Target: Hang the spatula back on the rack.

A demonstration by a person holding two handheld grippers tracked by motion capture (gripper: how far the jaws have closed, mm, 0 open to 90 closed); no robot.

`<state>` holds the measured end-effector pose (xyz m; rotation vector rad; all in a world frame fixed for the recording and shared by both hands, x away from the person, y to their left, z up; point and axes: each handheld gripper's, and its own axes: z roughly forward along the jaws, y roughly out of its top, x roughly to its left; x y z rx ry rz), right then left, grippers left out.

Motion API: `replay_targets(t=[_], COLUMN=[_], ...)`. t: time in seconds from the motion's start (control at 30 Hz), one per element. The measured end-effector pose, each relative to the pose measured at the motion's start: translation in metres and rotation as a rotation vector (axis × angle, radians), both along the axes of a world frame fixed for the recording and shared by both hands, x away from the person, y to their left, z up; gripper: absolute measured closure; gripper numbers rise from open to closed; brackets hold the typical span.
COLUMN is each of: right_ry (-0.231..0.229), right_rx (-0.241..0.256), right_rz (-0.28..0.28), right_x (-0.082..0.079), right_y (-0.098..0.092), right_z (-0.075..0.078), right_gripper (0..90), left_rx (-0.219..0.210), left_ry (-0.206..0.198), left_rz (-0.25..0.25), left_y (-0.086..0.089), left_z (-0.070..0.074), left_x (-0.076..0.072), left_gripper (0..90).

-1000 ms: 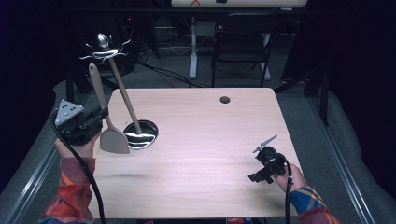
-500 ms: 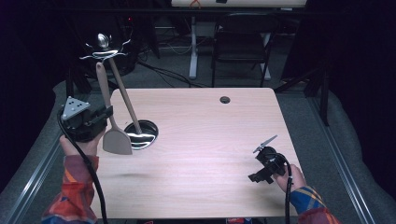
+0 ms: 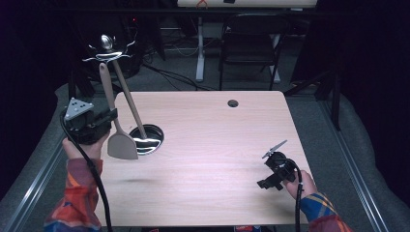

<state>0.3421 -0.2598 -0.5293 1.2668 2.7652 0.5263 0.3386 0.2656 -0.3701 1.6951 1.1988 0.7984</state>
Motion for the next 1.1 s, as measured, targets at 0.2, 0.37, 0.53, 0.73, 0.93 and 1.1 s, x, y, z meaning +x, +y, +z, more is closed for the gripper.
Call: replay_targets(t=[0.2, 0.37, 0.53, 0.73, 0.93, 1.1], right_ry=[0.0, 0.0, -0.001, -0.001, -0.003, -0.003], right_rx=[0.0, -0.007, -0.008, -0.004, -0.002, -0.009], right_rz=[-0.001, 0.004, 0.001, 0.0, -0.003, -0.005], right_x=[0.0, 0.0, 0.0, 0.0, 0.0, 0.001], right_y=[0.0, -0.001, -0.001, 0.0, -0.001, -0.002], right_z=[0.0, 0.0, 0.0, 0.0, -0.001, -0.001], right_gripper=[15.3, 15.3, 15.3, 15.3, 15.3, 15.3], left_rx=[-0.005, -0.011, -0.01, -0.002, -0.002, 0.009], left_ry=[0.012, 0.015, 0.032, 0.036, 0.035, 0.038], left_rz=[0.004, 0.005, 0.001, -0.004, -0.01, -0.005], left_y=[-0.002, -0.002, -0.003, -0.003, -0.004, -0.003], left_z=[-0.001, 0.001, 0.0, 0.0, 0.0, -0.001], left_x=[0.003, 0.004, 0.008, 0.012, 0.017, 0.021], left_gripper=[78.2, 78.2, 78.2, 78.1, 78.1, 78.1])
